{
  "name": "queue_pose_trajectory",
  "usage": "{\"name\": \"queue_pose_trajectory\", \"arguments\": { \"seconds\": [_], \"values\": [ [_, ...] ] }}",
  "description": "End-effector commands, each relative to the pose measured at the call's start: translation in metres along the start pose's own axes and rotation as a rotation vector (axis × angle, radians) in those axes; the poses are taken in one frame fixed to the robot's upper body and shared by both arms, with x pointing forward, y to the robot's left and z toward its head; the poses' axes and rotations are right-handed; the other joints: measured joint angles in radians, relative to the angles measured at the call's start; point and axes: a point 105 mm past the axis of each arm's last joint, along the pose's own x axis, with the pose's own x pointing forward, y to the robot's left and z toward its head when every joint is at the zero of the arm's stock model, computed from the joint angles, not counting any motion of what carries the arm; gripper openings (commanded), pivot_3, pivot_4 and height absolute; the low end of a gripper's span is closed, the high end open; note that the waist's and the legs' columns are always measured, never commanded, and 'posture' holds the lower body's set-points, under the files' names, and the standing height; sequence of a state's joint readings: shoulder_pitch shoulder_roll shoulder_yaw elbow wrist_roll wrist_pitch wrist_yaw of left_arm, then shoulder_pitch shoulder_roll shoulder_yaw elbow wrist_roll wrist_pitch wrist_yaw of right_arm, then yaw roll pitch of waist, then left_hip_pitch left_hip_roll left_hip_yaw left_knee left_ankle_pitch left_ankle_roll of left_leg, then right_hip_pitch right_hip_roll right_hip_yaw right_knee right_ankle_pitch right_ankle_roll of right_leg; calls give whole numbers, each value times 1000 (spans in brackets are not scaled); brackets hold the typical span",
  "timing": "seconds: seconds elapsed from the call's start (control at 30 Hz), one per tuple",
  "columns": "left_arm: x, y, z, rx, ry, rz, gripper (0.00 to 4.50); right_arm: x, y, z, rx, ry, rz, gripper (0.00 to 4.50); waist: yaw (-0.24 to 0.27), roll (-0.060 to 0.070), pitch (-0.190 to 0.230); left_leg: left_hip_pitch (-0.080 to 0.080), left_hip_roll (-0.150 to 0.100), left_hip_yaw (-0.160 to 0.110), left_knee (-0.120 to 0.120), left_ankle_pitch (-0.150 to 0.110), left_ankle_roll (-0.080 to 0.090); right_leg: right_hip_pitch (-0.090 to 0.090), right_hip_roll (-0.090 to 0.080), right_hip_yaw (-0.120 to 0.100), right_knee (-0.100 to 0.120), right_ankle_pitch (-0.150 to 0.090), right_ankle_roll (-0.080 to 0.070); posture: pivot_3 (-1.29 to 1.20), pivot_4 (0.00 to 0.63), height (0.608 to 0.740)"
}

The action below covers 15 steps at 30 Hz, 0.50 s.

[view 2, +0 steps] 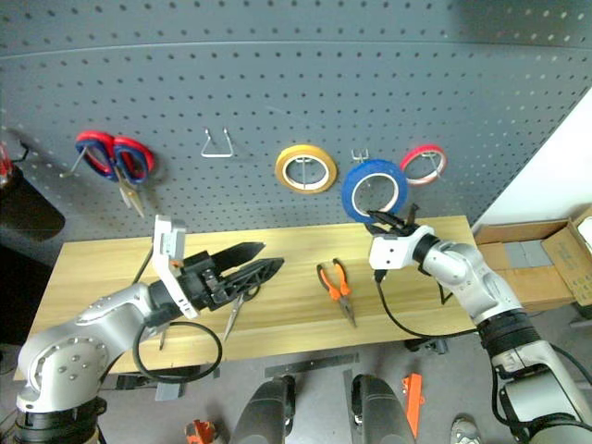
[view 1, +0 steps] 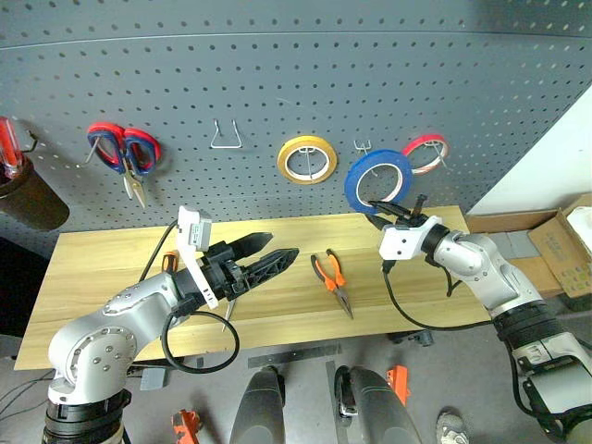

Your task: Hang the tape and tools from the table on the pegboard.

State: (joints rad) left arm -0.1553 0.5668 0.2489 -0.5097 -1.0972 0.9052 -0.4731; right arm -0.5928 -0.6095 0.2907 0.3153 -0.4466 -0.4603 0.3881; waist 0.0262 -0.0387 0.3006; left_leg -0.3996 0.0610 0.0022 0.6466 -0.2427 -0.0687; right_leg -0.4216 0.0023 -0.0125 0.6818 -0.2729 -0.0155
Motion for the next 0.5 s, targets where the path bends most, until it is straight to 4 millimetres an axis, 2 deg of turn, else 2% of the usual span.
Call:
{"name": "queue_pose_trajectory", "arguments": {
  "seconds": [0.03,0.2,0.27,0.37,0.5],
  "values": [
    [-2,-9,6,38,-22,-28,4500,-5,-14,-3,56,16,-53,2694,0,0,0,0,0,0,0,0,0,0,0,0,0,0,0,133,232,740],
    [-3,-11,1,34,-17,-22,4500,-18,-2,-2,107,55,-65,4431,2,0,0,0,0,0,0,0,0,0,0,0,0,1,-1,138,239,740],
    [-5,-15,-7,26,-2,-21,4500,-26,9,2,172,73,-51,4473,3,0,0,0,0,0,-1,0,0,0,0,0,0,1,-1,138,244,740],
    [-12,-18,-28,44,49,12,4500,-34,37,5,397,170,-1,4473,0,1,0,0,1,0,-1,0,0,0,0,0,0,1,-1,144,253,740],
    [-31,-14,-68,120,161,98,4500,-36,72,12,727,324,96,4473,-3,2,-1,2,2,-1,-1,0,0,0,0,1,1,1,-1,157,261,740]
  ]
}}
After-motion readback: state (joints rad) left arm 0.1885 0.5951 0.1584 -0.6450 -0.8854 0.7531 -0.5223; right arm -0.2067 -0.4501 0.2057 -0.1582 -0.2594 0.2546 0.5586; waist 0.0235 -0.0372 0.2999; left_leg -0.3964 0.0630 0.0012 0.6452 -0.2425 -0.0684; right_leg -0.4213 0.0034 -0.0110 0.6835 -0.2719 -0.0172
